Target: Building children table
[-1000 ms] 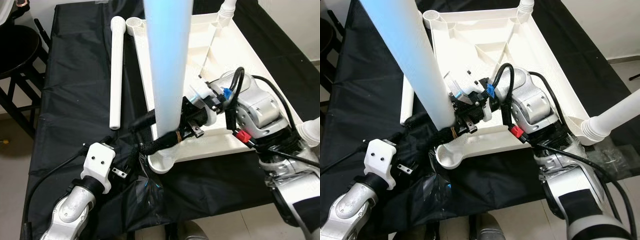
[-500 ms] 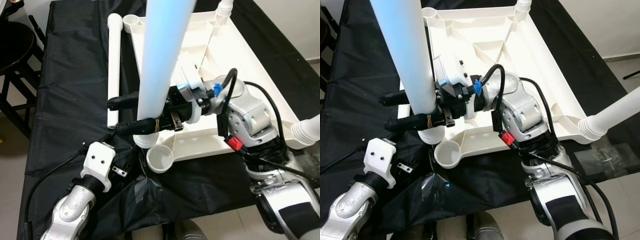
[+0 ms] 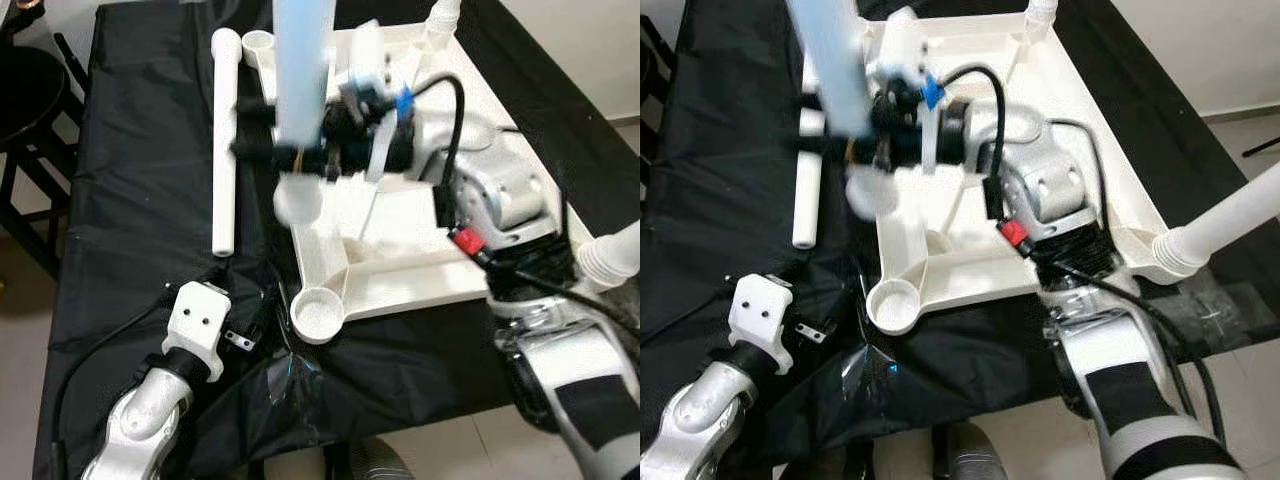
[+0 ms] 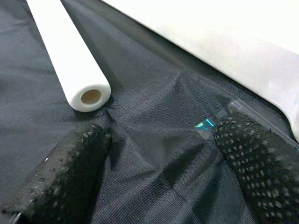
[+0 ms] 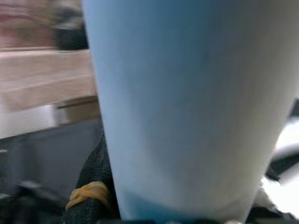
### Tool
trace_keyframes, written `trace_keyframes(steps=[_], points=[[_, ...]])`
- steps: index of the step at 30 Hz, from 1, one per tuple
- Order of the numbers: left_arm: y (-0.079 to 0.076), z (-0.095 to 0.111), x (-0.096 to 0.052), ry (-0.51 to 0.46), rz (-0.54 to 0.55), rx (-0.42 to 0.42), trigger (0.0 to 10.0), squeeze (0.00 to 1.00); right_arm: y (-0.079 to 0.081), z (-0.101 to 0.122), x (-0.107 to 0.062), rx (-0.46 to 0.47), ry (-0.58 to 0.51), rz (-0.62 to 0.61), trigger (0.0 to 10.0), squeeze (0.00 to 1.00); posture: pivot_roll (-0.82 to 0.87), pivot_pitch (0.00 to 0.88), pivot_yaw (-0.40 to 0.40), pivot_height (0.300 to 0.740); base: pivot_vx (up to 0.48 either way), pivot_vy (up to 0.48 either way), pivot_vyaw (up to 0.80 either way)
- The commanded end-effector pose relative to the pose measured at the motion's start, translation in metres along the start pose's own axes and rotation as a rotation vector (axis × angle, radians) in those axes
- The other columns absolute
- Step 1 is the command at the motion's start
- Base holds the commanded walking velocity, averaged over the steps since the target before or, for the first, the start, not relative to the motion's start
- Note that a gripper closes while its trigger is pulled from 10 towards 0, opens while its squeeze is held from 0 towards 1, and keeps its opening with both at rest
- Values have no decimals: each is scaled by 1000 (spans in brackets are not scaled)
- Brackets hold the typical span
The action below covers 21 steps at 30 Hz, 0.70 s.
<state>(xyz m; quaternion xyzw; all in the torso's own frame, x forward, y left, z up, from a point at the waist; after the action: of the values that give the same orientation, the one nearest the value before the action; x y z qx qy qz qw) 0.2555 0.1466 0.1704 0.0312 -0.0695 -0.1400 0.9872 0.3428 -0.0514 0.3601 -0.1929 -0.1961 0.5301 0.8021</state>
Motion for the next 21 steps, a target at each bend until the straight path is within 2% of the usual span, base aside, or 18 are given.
trace_keyframes(steps=[1, 5, 8, 13, 17, 21], points=[[4, -9, -2, 47, 60, -49, 10000, 0, -2, -6, -5, 40, 32, -93, 10000, 0, -38, 313, -107, 740, 0, 0, 0], [8, 4, 9, 20, 95, -57, 10000, 0, -3, -17, -11, 131, 28, -267, 10000, 0, -34, 295, -103, 740, 0, 0, 0], [12, 25, 21, -43, 80, -46, 10000, 0, -3, -23, -16, 165, 18, -384, 10000, 0, -27, 268, -88, 740, 0, 480, 0], [17, 42, 29, -87, 58, -31, 10000, 0, -4, -26, -24, 165, 36, -425, 10000, 0, -31, 255, -81, 740, 0, 480, 0], [22, 55, 38, -120, 47, -49, 10000, 0, -6, -25, -31, 112, 74, -449, 10000, 0, -35, 235, -75, 740, 0, 480, 0], [18, 58, 43, -126, 21, -52, 10000, 0, -13, -22, -34, 86, 88, -488, 10000, 0, -39, 229, -75, 740, 0, 480, 0]])
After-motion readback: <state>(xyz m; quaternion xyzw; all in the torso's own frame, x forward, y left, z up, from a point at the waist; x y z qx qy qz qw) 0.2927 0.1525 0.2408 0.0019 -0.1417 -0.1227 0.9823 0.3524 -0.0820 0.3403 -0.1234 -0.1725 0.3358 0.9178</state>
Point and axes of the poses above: a point about 5 cm out from each wrist's last joint towards the gripper, its own x axis pointing out of the wrist towards the gripper, its own z axis along the axis of the wrist's last joint, y = z × x, the point moved 2 cm from there along x, pointing out of the wrist towards the gripper, and after that the axes turned 6 degrees about -x, right-handed, at the moved point
